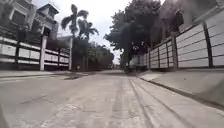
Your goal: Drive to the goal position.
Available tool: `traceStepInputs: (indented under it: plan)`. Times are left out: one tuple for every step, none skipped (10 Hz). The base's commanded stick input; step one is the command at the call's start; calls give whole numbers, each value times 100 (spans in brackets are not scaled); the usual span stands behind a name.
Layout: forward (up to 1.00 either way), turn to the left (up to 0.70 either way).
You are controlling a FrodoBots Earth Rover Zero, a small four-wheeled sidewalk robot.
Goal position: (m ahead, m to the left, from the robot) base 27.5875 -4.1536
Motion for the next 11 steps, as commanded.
traceStepInputs:
  plan:
    - [50, 0]
    - [50, 0]
    - [50, 0]
    - [50, -32]
    - [50, -37]
    - [50, -43]
    - [50, -49]
    - [50, -50]
    - [50, -50]
    - [50, -50]
    - [50, -50]
